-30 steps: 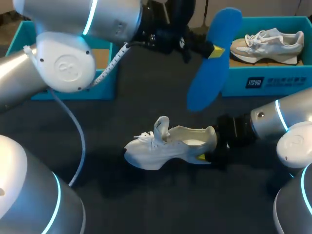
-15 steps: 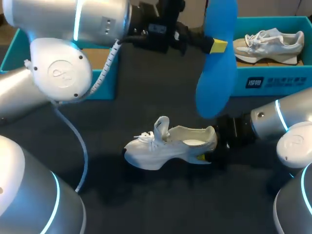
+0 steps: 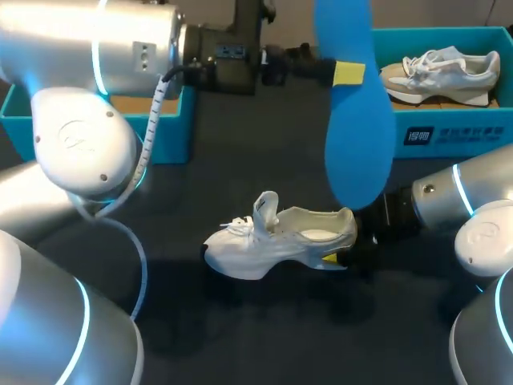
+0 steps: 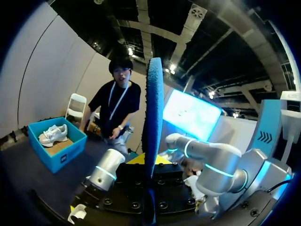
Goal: Take the shoe out of the shoebox, open the shoe tongue, remove and reinsert the insole, then place the shoe into the shoebox
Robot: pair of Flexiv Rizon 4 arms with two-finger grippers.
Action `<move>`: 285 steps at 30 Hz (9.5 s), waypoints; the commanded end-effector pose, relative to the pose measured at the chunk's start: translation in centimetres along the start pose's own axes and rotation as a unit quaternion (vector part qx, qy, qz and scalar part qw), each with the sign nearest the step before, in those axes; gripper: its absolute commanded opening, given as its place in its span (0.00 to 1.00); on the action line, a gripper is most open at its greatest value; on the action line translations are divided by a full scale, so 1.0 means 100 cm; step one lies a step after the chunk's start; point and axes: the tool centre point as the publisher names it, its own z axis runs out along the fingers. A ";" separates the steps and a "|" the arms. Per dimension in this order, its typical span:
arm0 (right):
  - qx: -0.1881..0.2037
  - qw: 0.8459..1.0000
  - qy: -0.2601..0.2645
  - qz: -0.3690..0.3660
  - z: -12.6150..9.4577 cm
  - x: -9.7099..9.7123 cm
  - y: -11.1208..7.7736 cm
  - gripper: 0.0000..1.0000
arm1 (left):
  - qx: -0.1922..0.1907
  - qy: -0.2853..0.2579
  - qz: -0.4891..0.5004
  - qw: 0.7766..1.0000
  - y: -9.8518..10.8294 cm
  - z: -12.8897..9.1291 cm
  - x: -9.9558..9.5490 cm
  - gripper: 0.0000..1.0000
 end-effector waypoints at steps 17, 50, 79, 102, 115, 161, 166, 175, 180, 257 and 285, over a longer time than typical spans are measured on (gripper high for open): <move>0.003 1.000 -0.001 0.000 0.006 0.001 0.000 0.00 | 0.054 0.029 -0.061 0.996 0.023 -0.030 0.042 0.00; 0.003 1.000 -0.001 0.000 0.006 0.001 0.000 0.00 | 0.069 0.027 -0.111 0.991 0.054 -0.043 0.041 0.00; 0.003 1.000 -0.001 0.000 0.006 0.001 0.000 0.00 | 0.065 0.022 -0.118 0.991 0.055 -0.047 0.036 0.00; 0.119 0.993 -0.016 0.013 -0.036 0.008 0.023 1.00 | 0.065 0.022 -0.118 0.991 0.055 -0.047 0.036 0.00; 0.241 0.970 -0.031 0.015 -0.062 0.015 0.051 1.00 | 0.065 0.022 -0.118 0.991 0.055 -0.047 0.036 0.00; 0.436 0.899 0.028 -0.038 -0.069 -0.001 0.074 1.00 | 0.065 0.022 -0.118 0.991 0.055 -0.047 0.036 0.00; 0.436 0.899 0.028 -0.038 -0.069 -0.001 0.074 1.00 | 0.065 0.022 -0.118 0.991 0.055 -0.047 0.036 0.00; 0.436 0.899 0.028 -0.038 -0.069 -0.001 0.074 1.00 | 0.065 0.022 -0.118 0.991 0.055 -0.047 0.036 0.00; 0.436 0.899 0.028 -0.038 -0.069 -0.001 0.074 1.00 | 0.065 0.022 -0.118 0.991 0.055 -0.047 0.036 0.00; 0.419 0.903 0.096 0.010 0.001 -0.028 0.047 0.00 | 0.065 0.022 -0.118 0.991 0.055 -0.047 0.036 0.00; 0.286 0.887 -0.109 0.345 -0.016 0.012 0.081 0.00 | 0.065 0.022 -0.118 0.991 0.055 -0.047 0.036 0.00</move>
